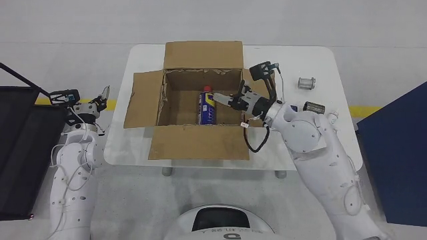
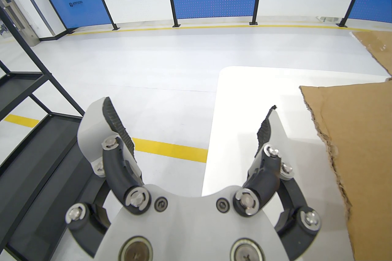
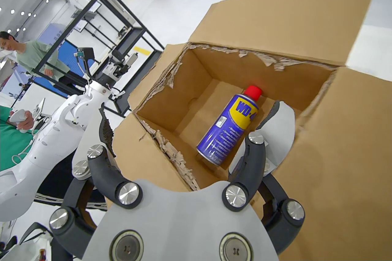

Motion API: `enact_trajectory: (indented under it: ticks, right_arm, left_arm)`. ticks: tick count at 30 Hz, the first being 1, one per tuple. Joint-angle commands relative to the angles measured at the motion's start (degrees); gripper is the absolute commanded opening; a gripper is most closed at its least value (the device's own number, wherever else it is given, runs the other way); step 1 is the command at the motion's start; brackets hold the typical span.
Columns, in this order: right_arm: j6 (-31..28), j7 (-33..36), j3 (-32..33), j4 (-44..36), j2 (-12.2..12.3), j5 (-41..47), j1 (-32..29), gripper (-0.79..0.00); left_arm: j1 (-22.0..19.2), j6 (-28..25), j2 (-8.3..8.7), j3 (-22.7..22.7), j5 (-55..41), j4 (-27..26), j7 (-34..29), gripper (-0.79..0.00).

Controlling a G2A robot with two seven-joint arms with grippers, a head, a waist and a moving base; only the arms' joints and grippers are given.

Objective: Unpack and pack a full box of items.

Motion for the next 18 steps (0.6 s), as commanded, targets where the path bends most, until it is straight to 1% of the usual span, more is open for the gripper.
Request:
enact_trajectory:
  ticks: [1, 12, 13, 14, 15, 16, 18]
  right_arm:
    - [1.7, -0.35, -2.24, 1.15, -0.48, 1.01, 2.51, 0.0]
    - [2.92, -0.31, -2.85, 2.08, -0.64, 1.19, 3.1, 0.0]
    - [5.56, 1.07, -4.06, 3.84, -0.74, -1.16, 3.98, 0.0]
    - [10.36, 2.08, -5.8, 6.22, -1.09, -4.12, 6.05, 0.0]
    - [16.71, 1.99, -7.83, 8.4, -1.61, -7.81, 8.46, 0.0]
    - [21.37, 3.44, -10.54, 10.04, -2.25, -9.69, 10.62, 0.0]
    - [25.66, 5.64, -15.02, 12.76, -3.52, -10.65, 14.53, 0.0]
  left_arm:
    - [0.0, 0.0, 0.0, 0.0, 0.0, 0.0, 0.0, 0.0]
    - [0.0, 0.0, 0.0, 0.0, 0.0, 0.0, 0.0, 0.0]
    - [0.0, 0.0, 0.0, 0.0, 0.0, 0.0, 0.0, 0.0]
    - [0.0, 0.0, 0.0, 0.0, 0.0, 0.0, 0.0, 0.0]
    - [0.0, 0.0, 0.0, 0.0, 0.0, 0.0, 0.0, 0.0]
    - [0.0, 0.0, 0.0, 0.0, 0.0, 0.0, 0.0, 0.0]
    - [0.0, 0.0, 0.0, 0.0, 0.0, 0.0, 0.0, 0.0]
